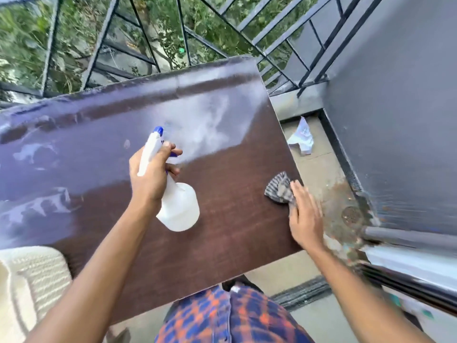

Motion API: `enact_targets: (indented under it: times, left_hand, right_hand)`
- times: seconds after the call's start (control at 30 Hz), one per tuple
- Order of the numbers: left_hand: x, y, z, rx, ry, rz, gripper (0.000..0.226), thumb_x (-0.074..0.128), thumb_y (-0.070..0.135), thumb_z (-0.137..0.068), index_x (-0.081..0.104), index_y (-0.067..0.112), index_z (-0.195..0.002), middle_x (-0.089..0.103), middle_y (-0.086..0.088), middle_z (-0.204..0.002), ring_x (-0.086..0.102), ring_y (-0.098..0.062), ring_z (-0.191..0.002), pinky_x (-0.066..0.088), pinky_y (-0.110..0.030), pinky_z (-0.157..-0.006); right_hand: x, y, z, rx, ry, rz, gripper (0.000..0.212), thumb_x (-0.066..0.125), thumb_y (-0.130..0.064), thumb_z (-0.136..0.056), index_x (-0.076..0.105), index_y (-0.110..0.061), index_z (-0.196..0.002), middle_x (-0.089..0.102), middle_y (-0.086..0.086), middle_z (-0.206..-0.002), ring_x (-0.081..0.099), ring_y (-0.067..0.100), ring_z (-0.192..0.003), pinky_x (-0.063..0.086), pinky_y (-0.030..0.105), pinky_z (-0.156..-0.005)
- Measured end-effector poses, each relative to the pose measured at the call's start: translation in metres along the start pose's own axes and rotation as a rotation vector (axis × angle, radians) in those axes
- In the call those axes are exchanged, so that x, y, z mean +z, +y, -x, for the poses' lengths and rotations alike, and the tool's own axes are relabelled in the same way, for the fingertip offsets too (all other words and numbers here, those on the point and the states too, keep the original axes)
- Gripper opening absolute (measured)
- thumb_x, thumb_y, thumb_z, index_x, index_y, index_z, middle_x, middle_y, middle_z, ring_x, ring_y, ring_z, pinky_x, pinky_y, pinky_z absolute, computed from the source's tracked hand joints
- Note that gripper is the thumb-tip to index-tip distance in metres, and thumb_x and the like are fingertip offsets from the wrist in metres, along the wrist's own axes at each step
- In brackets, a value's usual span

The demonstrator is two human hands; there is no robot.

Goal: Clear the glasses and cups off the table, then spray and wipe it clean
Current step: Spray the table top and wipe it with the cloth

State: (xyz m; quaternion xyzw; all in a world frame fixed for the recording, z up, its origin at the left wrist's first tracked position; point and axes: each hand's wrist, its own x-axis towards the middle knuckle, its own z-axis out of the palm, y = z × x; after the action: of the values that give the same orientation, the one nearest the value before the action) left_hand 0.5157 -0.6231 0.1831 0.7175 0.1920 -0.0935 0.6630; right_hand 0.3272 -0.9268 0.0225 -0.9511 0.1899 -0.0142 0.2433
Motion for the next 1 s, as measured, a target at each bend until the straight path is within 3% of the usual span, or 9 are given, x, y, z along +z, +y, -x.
enact_targets:
  times: [0.13,0.33,0.4,0.53,0.67,0.83,0.93,1.0]
  left_hand:
    - [-0.014,-0.009,0.031,0.001,0.029,-0.013,0.016,0.059,0.02,-0.1,0.064,0.009,-0.09,0.074,-0.004,-0.084,0.052,-0.015,-0.047,0.047,-0.024,-0.054]
    - [-0.039,-0.018,0.058,0.008,0.105,-0.044,0.016,0.058,0.02,-0.099,0.065,0.009,-0.089,0.074,-0.006,-0.089,0.052,-0.015,-0.047,0.044,-0.027,-0.055]
    - [-0.045,-0.022,0.064,0.01,0.129,-0.045,0.017,0.058,0.021,-0.098,0.065,0.009,-0.089,0.074,-0.005,-0.088,0.052,-0.015,-0.047,0.045,-0.027,-0.056]
    - [-0.053,-0.027,0.072,0.011,0.167,-0.05,0.018,0.057,0.02,-0.1,0.065,0.007,-0.09,0.074,-0.001,-0.084,0.053,-0.013,-0.046,0.048,-0.025,-0.056]
    - [-0.059,-0.028,0.079,0.007,0.185,-0.04,0.019,0.058,0.018,-0.1,0.065,0.014,-0.083,0.074,-0.003,-0.085,0.053,-0.014,-0.046,0.047,-0.024,-0.053]
    - [-0.071,-0.026,0.087,0.029,0.217,-0.044,0.019,0.057,0.018,-0.101,0.065,0.014,-0.085,0.074,-0.002,-0.085,0.054,-0.014,-0.047,0.047,-0.025,-0.055]
    - [-0.082,-0.024,0.09,0.037,0.253,-0.041,0.017,0.057,0.018,-0.101,0.065,0.01,-0.089,0.074,-0.001,-0.084,0.054,-0.013,-0.047,0.047,-0.026,-0.055]
    - [-0.091,-0.026,0.092,0.044,0.276,-0.038,0.016,0.057,0.018,-0.101,0.065,0.009,-0.09,0.075,-0.001,-0.085,0.054,-0.013,-0.047,0.048,-0.026,-0.055]
  right_hand:
    - [-0.001,0.004,0.058,0.05,-0.042,0.067,0.058,0.042,-0.022,-0.096,0.038,-0.023,-0.153,0.036,-0.005,-0.16,0.029,0.018,-0.149,0.024,0.05,-0.119]
    - [0.012,-0.022,0.056,0.126,-0.026,0.142,0.061,0.046,-0.027,-0.093,0.038,-0.021,-0.153,0.036,-0.001,-0.16,0.032,0.024,-0.148,0.025,0.053,-0.117]
    - [0.022,-0.049,0.056,0.006,-0.066,0.167,0.061,0.046,-0.031,-0.094,0.036,-0.023,-0.154,0.035,-0.001,-0.16,0.033,0.025,-0.147,0.026,0.052,-0.116]
    - [0.046,-0.096,0.067,-0.51,-0.281,0.184,0.06,0.047,-0.035,-0.093,0.038,-0.028,-0.152,0.038,-0.006,-0.158,0.039,0.022,-0.143,0.032,0.05,-0.115]
    - [0.03,-0.055,0.055,-0.671,-0.335,0.119,0.049,0.042,-0.029,-0.1,0.045,-0.03,-0.149,0.043,-0.008,-0.155,0.039,0.019,-0.144,0.032,0.045,-0.114]
    - [0.021,-0.043,-0.052,-0.286,-0.128,0.064,0.059,0.049,-0.013,-0.092,0.045,-0.023,-0.149,0.043,0.0,-0.156,0.036,0.031,-0.145,0.026,0.05,-0.118]
    - [0.036,-0.099,-0.124,-0.101,-0.103,0.093,0.059,0.054,-0.027,-0.095,0.039,-0.026,-0.152,0.037,-0.003,-0.159,0.028,0.028,-0.149,0.021,0.051,-0.12]
    - [0.052,-0.145,-0.149,-0.111,-0.158,0.104,0.064,0.054,-0.045,-0.094,0.035,-0.029,-0.154,0.033,-0.004,-0.161,0.024,0.028,-0.15,0.016,0.05,-0.121]
